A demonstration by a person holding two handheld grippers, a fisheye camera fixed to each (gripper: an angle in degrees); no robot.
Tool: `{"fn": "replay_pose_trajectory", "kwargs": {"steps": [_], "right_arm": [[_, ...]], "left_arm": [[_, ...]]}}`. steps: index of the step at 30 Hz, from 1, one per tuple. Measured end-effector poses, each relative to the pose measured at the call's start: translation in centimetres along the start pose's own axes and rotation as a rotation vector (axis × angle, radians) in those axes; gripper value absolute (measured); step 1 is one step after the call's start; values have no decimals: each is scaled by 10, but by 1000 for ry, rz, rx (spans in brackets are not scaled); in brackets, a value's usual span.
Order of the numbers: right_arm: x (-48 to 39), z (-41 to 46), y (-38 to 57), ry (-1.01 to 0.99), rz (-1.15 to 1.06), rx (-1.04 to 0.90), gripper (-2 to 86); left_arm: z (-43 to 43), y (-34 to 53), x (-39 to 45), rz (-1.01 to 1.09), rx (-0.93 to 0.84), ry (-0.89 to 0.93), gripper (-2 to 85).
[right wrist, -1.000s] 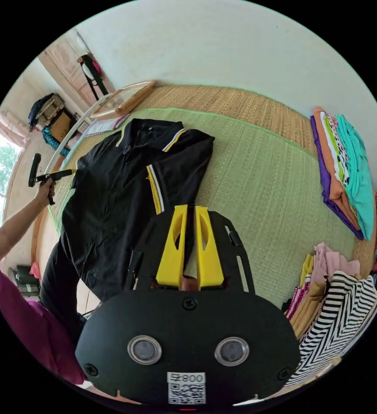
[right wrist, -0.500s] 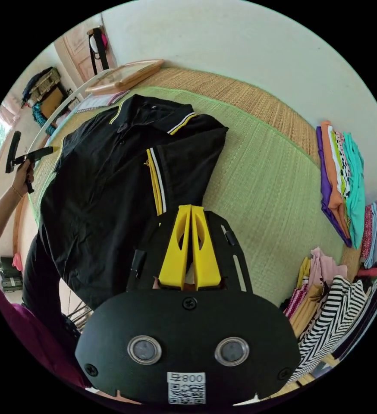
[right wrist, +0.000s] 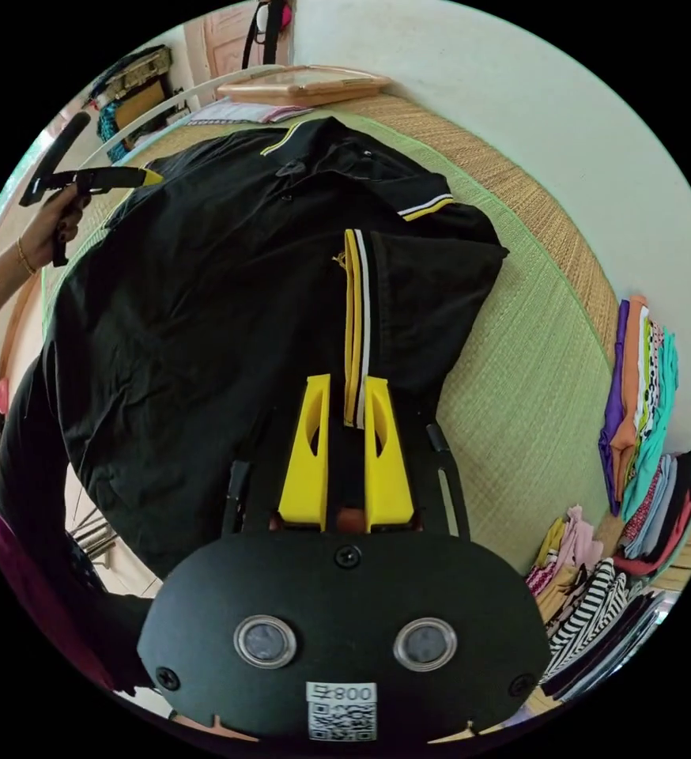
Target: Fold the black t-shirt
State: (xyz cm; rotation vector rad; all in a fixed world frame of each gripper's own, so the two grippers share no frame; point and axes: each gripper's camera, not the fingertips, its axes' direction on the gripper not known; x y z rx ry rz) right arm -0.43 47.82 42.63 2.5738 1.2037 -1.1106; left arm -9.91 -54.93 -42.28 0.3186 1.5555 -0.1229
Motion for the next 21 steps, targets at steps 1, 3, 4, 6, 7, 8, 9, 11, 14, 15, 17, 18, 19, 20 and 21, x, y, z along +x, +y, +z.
{"fn": "replay_pose_trajectory", "kwargs": {"steps": [1,3,4,6,7,8,9,11,14,15,17,18,19,20,21], "right_arm": [[0,1,1,1,-1,-3,53],[7,-1,6,-60,21,-1,36],[10,-2,7,-77,33,0,31],[26,-11,15,-163,83,27,15],[31,-14,18,-181,93,39,12],[41,-23,24,-152,131,66,9],[55,-35,32,-117,178,92,8],[88,-53,48,-152,271,153,9],[130,-67,72,-202,363,192,18],[126,-67,74,-233,333,200,31],[96,-58,67,-235,215,167,62],[69,-47,60,-197,121,107,78],[55,-40,57,-170,73,77,83],[31,-27,54,-119,-14,28,90],[14,-18,54,-91,-75,2,94]], "left_arm": [[3,1,0,8,-9,4,0],[8,3,-1,10,-15,8,0],[11,4,-2,8,-17,13,0],[14,5,-3,6,-15,27,0],[16,6,-4,5,-14,35,1],[18,7,-4,8,-13,39,1],[19,7,-4,9,-14,38,1],[21,5,-6,17,-15,39,0],[27,3,-10,14,-14,45,0],[29,3,-10,12,-14,49,0],[37,3,-10,3,-15,65,0],[40,4,-9,2,-16,71,0],[44,5,-7,1,-21,82,0],[48,5,-4,8,-27,87,0],[49,6,-2,13,-29,87,0]]}}
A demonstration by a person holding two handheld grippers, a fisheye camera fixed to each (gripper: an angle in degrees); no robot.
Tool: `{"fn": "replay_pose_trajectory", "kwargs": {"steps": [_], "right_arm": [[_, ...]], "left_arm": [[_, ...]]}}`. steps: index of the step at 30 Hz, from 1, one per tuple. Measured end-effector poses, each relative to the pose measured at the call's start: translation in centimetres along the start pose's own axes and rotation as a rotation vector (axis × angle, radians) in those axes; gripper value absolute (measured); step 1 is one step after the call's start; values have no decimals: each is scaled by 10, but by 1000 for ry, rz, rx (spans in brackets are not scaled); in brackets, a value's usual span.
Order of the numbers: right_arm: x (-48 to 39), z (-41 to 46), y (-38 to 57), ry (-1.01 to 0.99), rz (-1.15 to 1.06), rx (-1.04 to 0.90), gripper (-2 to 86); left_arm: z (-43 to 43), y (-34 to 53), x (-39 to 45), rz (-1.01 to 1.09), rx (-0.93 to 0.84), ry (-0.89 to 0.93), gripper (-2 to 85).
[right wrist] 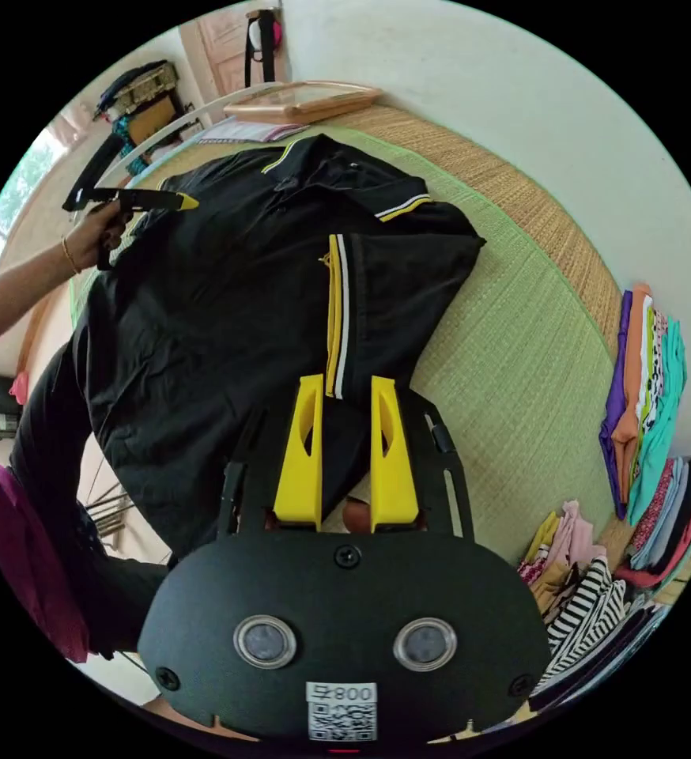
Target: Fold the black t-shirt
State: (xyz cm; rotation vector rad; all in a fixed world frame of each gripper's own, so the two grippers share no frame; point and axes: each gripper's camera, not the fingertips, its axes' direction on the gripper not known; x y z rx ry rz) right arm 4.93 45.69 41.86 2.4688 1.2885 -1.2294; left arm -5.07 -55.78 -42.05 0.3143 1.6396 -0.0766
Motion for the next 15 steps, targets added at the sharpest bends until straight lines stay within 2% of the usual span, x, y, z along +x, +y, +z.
{"fn": "replay_pose_trajectory", "kwargs": {"steps": [3,7,12,15], "right_arm": [[-8,16,3,87,-21,-16,84],[11,12,9,-24,41,3,59],[55,-10,36,-147,210,110,28],[98,-43,64,-116,376,215,19]], "left_arm": [[6,0,3,16,-11,-10,0],[14,0,-3,-2,-16,-1,0],[21,1,-3,1,-28,0,0],[18,-1,-6,-4,-10,11,0]]}}
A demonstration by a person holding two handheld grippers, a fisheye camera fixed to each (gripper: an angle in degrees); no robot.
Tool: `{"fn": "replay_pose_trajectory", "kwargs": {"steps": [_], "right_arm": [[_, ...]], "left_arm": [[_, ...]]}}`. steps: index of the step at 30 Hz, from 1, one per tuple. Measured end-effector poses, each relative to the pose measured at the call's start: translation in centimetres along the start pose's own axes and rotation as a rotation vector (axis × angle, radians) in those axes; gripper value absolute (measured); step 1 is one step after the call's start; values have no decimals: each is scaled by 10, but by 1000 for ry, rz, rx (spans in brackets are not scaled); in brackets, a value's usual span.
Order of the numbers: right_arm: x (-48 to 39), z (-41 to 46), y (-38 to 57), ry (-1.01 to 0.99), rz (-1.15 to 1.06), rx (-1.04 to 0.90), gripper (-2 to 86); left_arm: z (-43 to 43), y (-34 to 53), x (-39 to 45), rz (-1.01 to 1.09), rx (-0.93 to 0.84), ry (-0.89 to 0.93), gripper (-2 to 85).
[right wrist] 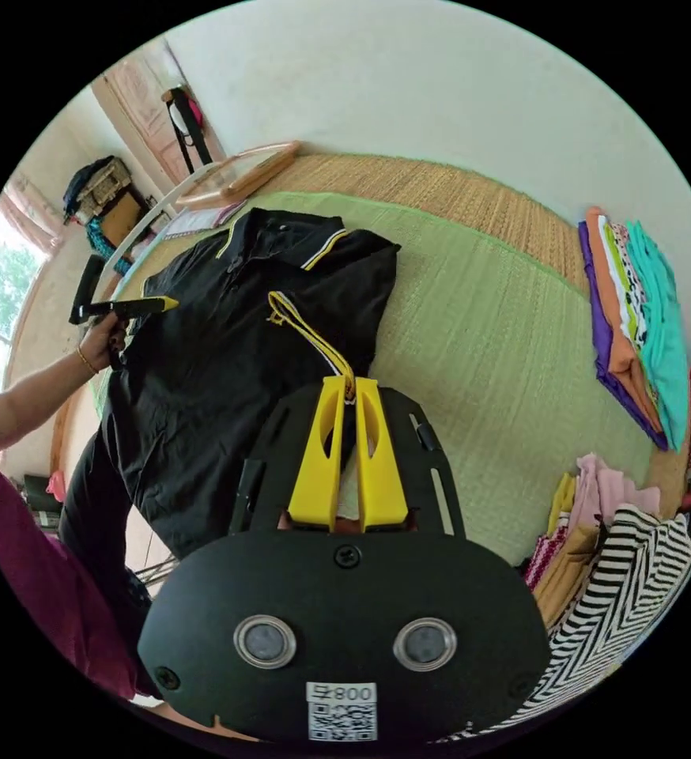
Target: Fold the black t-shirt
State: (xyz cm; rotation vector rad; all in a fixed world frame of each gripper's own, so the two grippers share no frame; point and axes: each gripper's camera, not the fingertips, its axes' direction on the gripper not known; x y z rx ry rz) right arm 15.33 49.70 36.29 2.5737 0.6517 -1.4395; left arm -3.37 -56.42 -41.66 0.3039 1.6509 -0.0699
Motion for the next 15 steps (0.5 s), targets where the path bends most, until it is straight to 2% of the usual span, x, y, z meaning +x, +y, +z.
{"fn": "replay_pose_trajectory", "kwargs": {"steps": [5,7,10,12,15], "right_arm": [[110,-43,36,15,411,153,5],[124,-47,48,-39,467,195,3],[92,-34,38,-85,371,191,1],[46,-5,11,-104,227,126,1],[0,38,-30,-44,92,36,0]], "left_arm": [[-9,-10,-10,-23,47,0,0],[-9,-14,-12,-26,55,-5,0],[-6,-21,-12,-20,58,-32,0],[-5,-28,-13,-21,64,-53,0],[-5,-44,-16,-27,84,-99,0]]}}
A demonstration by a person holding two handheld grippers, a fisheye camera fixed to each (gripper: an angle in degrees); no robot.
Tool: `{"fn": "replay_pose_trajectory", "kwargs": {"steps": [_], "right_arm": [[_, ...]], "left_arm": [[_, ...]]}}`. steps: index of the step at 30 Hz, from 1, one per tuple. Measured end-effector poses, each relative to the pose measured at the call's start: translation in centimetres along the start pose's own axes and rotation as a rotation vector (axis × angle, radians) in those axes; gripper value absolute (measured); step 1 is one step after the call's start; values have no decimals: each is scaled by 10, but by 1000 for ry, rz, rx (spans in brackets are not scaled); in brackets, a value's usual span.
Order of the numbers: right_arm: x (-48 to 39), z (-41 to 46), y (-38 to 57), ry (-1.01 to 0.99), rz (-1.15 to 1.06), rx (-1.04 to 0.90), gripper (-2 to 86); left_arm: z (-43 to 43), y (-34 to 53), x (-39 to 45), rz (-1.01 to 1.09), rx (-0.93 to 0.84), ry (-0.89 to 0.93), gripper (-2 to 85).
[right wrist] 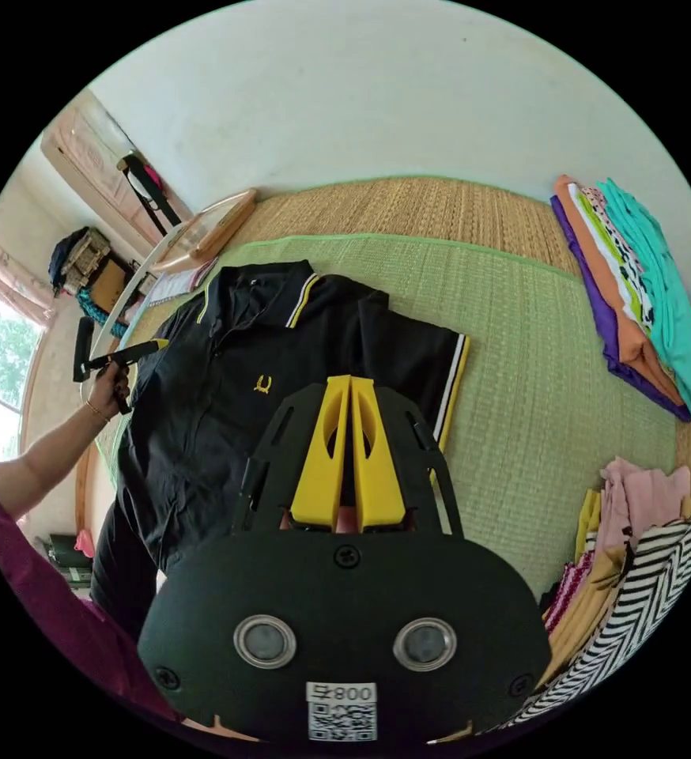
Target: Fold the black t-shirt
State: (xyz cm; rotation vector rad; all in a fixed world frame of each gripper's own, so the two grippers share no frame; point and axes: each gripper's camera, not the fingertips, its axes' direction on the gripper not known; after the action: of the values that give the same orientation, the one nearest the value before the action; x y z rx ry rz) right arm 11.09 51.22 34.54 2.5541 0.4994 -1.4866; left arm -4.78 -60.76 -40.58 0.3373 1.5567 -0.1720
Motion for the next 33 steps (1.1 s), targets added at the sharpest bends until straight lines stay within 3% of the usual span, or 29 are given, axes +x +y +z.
{"fn": "replay_pose_trajectory", "kwargs": {"steps": [5,19,26,33], "right_arm": [[-9,65,-35,172,-4,-122,0],[45,50,-21,131,250,-3,1],[-21,49,-52,87,58,75,1],[-34,100,-103,93,55,4,0]], "left_arm": [[18,-27,-11,-33,-11,-76,0],[31,-68,12,9,-4,-101,1],[2,-60,35,67,83,-17,1],[55,-110,56,70,-17,-33,1]]}}
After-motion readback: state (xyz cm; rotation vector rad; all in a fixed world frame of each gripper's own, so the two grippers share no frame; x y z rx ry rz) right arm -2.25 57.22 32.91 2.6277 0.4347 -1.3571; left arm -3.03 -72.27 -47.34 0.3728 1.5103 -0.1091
